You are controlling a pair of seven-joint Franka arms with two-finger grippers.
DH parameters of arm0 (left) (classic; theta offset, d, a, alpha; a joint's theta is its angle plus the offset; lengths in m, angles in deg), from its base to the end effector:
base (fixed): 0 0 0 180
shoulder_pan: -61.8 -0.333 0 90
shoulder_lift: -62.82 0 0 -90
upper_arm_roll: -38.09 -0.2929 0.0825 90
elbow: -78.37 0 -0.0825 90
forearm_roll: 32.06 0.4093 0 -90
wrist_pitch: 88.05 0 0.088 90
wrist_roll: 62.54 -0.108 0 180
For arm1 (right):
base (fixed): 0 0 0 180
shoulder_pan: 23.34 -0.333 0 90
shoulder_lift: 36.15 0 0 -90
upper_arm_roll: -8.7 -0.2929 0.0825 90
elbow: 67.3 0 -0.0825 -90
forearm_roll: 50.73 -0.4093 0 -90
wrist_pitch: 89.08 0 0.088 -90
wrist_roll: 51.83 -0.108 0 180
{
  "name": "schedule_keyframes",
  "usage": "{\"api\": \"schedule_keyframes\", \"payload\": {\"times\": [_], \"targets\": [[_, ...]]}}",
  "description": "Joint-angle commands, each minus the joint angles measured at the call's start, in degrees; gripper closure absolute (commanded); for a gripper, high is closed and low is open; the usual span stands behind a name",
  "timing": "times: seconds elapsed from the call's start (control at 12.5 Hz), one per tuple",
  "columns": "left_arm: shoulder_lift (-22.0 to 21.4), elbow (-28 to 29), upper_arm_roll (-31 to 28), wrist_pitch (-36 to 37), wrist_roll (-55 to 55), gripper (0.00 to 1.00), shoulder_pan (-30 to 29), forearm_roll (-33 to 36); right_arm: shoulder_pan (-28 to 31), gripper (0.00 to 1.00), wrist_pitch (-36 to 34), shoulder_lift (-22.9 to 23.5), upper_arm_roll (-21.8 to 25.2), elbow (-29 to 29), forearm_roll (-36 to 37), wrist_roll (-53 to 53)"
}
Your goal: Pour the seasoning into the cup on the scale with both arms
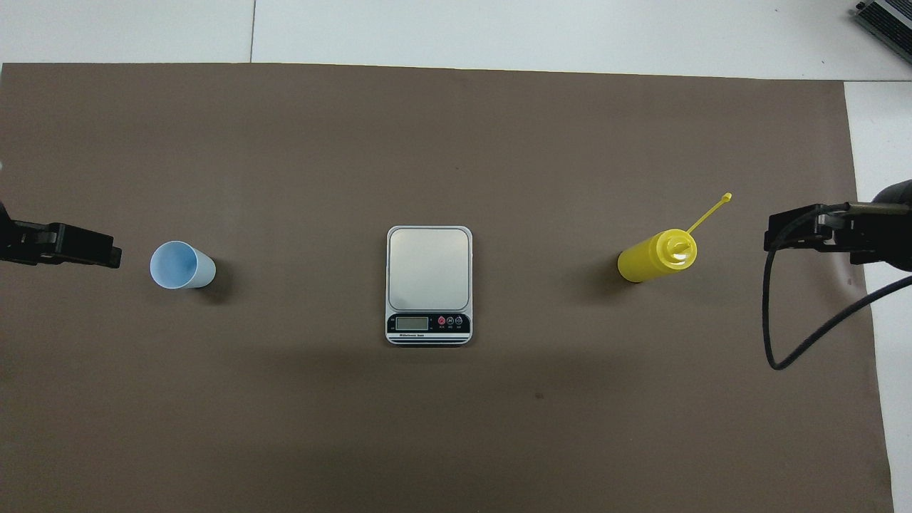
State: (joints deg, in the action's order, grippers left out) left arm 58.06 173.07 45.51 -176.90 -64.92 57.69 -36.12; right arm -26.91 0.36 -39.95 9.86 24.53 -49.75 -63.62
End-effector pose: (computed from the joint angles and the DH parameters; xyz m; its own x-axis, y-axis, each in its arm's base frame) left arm 0.5517 -0.0424 0.6048 0.9949 -0.0998 -0.0172 -0.0986 -0.9933 0.0609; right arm 0.5594 0.0213 0.6214 0.9862 -0.1631 0.0273 -0.1635 -0.9865 0.0104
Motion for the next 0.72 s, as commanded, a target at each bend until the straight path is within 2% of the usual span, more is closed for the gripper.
{"api": "schedule_keyframes", "payload": {"times": [0.0, 0.64], "targets": [[-1.21, 0.84, 0.22, 0.88, 0.45, 0.00, -0.64, -0.59, 0.41, 0.00, 1.01, -1.92, -0.11, 2.38, -1.33, 2.29], [-1.30, 1.46, 0.22, -1.05, 0.01, 0.00, -0.73, 1.16, 0.85, 0.00, 0.83, -2.10, -0.03, 2.82, -3.09, 4.93]]}}
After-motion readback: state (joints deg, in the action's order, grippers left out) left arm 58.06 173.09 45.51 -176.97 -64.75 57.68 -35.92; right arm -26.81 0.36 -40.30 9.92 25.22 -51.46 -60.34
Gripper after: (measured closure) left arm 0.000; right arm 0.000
